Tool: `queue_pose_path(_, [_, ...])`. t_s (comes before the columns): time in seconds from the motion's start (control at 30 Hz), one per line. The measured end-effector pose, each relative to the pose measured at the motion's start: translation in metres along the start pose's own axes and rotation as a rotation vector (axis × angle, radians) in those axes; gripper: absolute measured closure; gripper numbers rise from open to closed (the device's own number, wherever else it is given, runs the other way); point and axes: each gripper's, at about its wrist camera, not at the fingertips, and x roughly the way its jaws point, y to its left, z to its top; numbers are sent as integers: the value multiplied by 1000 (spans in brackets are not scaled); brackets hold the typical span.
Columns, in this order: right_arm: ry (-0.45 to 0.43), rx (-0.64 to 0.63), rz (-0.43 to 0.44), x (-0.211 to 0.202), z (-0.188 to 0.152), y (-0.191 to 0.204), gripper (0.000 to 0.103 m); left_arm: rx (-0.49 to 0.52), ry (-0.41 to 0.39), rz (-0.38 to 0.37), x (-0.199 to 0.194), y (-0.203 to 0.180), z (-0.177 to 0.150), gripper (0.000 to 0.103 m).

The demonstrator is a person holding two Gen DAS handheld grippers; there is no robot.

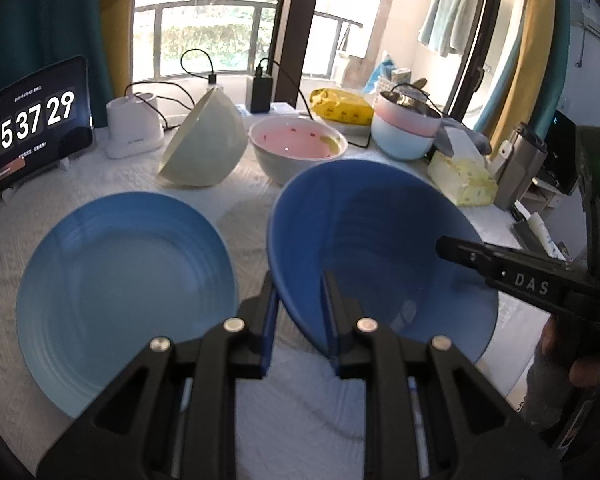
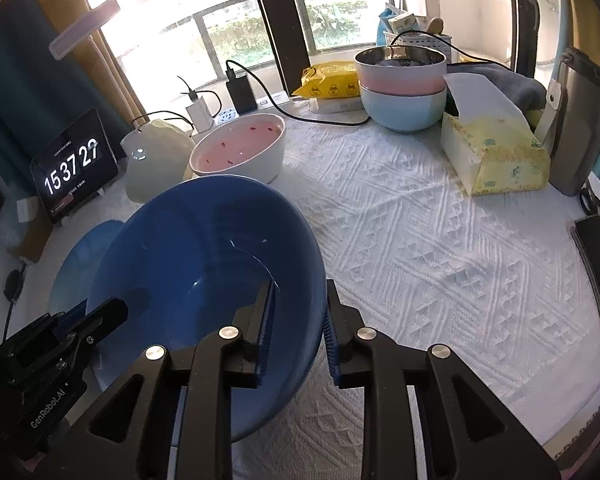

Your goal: Organize plates and bowls

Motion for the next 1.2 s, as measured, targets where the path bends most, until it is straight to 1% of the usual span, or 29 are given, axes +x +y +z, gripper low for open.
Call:
queue_pose_path(0.17, [-2,-15,-3,1,3,2,77,-9,12,-4,1,1,1,80])
queue_pose_path(0.27, [-15,-25,-2,0,5,3,71,-16,17,-11,0,4,2,80])
queue_pose_path(0.4, [-34,-43,-10,-3,10,5,70,-26,20,-1,-1,7,3,79])
queue_pose_path(0.67, [-51,-59,-22,-9,16,7,70,-36,-15,-3,-12,13,8,78])
queue_pose_path(0.9, [-72,-73,-30,-17,22,13,70,-46,-53,12,-24,20,15,76])
queue_pose_path(1.1, [-82,-94,-30,-20,30,22,70,-75,-78,31,-29,33,22,74])
queue_pose_path(1.2, [-84,-107,-28,-20,33,28,70,-88,-91,40,-31,41,26,71])
